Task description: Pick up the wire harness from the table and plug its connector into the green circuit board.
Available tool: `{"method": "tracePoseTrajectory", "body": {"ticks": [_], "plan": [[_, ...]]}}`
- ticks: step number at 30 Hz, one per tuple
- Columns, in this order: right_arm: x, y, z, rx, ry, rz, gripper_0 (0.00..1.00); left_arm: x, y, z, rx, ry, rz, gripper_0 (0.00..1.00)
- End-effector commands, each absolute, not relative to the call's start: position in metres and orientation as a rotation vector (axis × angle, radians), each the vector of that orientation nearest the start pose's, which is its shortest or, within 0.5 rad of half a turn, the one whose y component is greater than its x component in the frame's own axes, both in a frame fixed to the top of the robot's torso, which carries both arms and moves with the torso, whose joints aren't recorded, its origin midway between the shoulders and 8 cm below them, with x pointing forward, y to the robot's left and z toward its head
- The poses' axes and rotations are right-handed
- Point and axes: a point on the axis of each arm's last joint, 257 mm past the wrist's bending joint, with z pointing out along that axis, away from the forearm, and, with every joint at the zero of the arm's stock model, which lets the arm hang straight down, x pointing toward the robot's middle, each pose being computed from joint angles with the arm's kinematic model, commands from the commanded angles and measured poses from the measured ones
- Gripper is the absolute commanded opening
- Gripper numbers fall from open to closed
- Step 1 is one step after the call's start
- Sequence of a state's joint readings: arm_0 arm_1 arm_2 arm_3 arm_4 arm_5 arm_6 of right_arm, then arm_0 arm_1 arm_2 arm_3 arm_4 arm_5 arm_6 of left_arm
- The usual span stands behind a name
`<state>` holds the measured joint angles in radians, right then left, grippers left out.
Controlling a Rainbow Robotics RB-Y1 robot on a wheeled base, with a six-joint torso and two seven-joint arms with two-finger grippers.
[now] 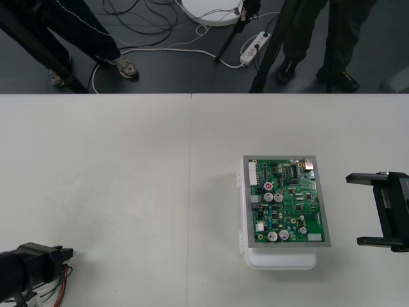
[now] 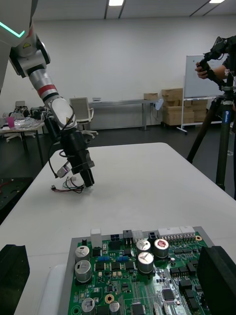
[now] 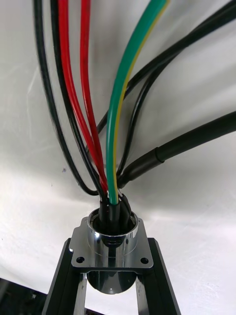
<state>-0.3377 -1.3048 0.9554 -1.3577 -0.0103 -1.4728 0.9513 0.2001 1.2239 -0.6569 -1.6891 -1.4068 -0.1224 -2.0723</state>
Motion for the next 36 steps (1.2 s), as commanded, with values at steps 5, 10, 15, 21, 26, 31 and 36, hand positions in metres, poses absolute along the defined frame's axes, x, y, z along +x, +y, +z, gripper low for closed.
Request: {"method": "tracePoseTrajectory", "body": {"ticks": [5, 10, 15, 21, 26, 31, 36], "plan": [[0.295, -0.230, -0.142, -1.239, 0.996, 0.988, 1.00, 0.339, 0.353, -0.369, -3.411, -0.261, -1.062, 0.00], [0.295, -0.230, -0.141, -1.235, 0.998, 0.990, 1.00, 0.338, 0.350, -0.363, -3.471, -0.406, -0.981, 0.00], [0.296, -0.230, -0.140, -1.229, 1.002, 0.992, 1.00, 0.341, 0.345, -0.352, -3.527, -0.552, -0.888, 0.00], [0.297, -0.231, -0.139, -1.222, 1.005, 0.995, 1.00, 0.342, 0.336, -0.338, -3.584, -0.754, -0.718, 0.00], [0.299, -0.233, -0.140, -1.221, 1.012, 0.989, 1.00, 0.347, 0.321, -0.328, -3.619, -0.953, -0.555, 0.00], [0.301, -0.234, -0.140, -1.221, 1.016, 0.984, 1.00, 0.349, 0.313, -0.318, -3.617, -1.099, -0.430, 0.00], [0.301, -0.234, -0.141, -1.218, 1.022, 0.987, 1.00, 0.354, 0.303, -0.304, -3.604, -1.247, -0.298, 0.00]]}}
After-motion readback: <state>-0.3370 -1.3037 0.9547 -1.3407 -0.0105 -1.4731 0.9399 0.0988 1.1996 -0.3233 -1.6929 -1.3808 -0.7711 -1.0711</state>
